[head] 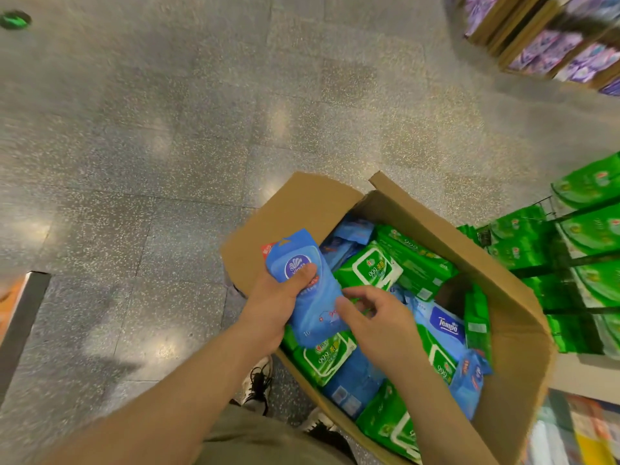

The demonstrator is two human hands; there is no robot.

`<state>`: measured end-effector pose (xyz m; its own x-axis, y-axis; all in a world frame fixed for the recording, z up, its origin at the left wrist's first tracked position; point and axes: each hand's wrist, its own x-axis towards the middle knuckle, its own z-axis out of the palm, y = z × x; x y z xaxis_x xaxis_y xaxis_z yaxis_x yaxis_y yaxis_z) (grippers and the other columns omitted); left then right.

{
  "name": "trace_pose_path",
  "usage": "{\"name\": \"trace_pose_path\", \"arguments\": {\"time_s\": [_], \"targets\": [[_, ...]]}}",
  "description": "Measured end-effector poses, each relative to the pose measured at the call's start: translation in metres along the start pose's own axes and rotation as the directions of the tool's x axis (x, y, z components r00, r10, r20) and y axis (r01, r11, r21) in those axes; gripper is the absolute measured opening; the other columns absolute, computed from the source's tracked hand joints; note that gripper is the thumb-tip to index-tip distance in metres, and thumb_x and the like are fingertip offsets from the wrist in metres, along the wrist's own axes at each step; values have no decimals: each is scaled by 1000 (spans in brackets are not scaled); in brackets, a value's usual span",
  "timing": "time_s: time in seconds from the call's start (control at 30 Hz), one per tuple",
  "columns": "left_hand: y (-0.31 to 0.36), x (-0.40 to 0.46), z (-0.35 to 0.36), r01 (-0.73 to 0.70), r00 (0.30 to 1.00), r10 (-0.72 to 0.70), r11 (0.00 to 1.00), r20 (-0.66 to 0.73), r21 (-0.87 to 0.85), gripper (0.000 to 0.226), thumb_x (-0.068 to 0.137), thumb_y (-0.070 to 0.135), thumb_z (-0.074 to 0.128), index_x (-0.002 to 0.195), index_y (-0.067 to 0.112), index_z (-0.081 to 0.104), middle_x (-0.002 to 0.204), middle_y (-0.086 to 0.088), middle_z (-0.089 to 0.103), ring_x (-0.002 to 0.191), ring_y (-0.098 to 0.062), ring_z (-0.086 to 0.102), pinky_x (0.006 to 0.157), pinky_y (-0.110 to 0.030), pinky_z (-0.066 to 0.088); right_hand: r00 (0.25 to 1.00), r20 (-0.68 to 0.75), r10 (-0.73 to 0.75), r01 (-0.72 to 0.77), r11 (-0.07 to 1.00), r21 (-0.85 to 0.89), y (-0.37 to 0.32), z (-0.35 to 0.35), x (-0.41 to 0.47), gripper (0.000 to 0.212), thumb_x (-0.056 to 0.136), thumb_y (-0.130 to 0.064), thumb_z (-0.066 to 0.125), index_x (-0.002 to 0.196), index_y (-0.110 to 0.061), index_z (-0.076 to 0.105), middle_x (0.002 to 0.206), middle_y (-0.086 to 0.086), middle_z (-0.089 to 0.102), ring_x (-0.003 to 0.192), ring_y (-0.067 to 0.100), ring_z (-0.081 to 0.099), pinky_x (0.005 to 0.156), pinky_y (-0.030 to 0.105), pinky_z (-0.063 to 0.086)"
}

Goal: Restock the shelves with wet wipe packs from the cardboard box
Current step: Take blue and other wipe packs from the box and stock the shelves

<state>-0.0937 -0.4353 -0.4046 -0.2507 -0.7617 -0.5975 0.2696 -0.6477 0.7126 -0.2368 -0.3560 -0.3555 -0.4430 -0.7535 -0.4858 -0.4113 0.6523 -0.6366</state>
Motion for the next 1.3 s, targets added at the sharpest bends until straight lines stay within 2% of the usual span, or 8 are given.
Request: {"name": "trace_pose_path", "arguments": {"time_s": [0.13, 0.33, 0.7, 0.83, 0.97, 1.1, 1.17, 1.3], "targets": [[10, 11, -19, 24, 999, -24, 1000, -33, -10, 32, 90, 10, 74, 118, 24, 68, 110, -3, 78, 98, -20, 74, 87, -40, 59, 973, -49, 224, -193, 915, 353, -3, 2, 51, 14, 98, -31, 65, 97, -18, 70, 82, 2, 67, 58, 11, 62, 54, 32, 48], [21, 21, -30, 140, 990, -141, 988, -13, -58, 30, 88, 18, 70, 118, 17, 67, 89, -1, 79, 74, -15, 75, 62, -31, 62, 890, 40, 454, -386, 705, 595, -1, 12, 143, 25, 103, -26, 60, 112, -5, 51, 92, 14, 63, 68, 27, 70, 62, 38, 63], [27, 28, -35, 207, 977, -208, 978, -41, -11, 30, 92, 18, 68, 122, 14, 67, 96, -9, 78, 76, -23, 75, 63, -35, 61, 797, 224, 561, -558, 543, 627, 10, 22, 198, 14, 109, -22, 46, 117, -12, 50, 110, 14, 64, 76, 22, 67, 32, 16, 42], [30, 22, -33, 265, 962, -267, 964, -63, -28, 18, 97, 22, 62, 110, 14, 71, 87, -9, 78, 67, -23, 74, 65, -35, 62, 854, -51, 518, -416, 739, 530, 20, 11, 171, 13, 101, -21, 60, 97, -8, 60, 82, 11, 67, 55, 20, 65, 37, 22, 43], [30, 15, -28, 295, 952, -295, 955, -79, -3, 17, 100, 28, 59, 100, 16, 71, 81, -9, 78, 62, -22, 73, 68, -36, 60, 906, -329, 268, -196, 952, 236, 39, -7, 122, 26, 95, -36, 66, 83, -14, 62, 82, 11, 70, 67, 24, 71, 61, 45, 61], [25, 13, -15, 301, 953, -298, 953, -59, 42, 21, 100, 28, 60, 116, 16, 68, 82, -7, 79, 62, -21, 73, 62, -32, 59, 879, -474, 53, -9, 995, 94, 39, -35, 77, 27, 100, -26, 61, 82, -7, 56, 70, 3, 57, 63, 13, 53, 61, 35, 34], [21, 13, -5, 299, 954, -297, 951, -42, 74, 23, 101, 27, 59, 120, 16, 67, 83, -6, 79, 63, -21, 73, 63, -32, 59, 872, -490, 18, 91, 976, 199, 35, -48, 59, 15, 101, -20, 58, 88, -14, 63, 74, -3, 64, 63, 3, 57, 59, 22, 46], [13, 11, 13, 255, 966, -257, 955, -10, 152, 32, 101, 26, 60, 131, 15, 64, 95, -9, 78, 74, -24, 72, 71, -34, 58, 871, -489, 42, 183, 897, 403, 26, -74, 34, 15, 96, -34, 62, 84, -33, 71, 76, -1, 71, 69, 17, 61, 63, 47, 56]]}}
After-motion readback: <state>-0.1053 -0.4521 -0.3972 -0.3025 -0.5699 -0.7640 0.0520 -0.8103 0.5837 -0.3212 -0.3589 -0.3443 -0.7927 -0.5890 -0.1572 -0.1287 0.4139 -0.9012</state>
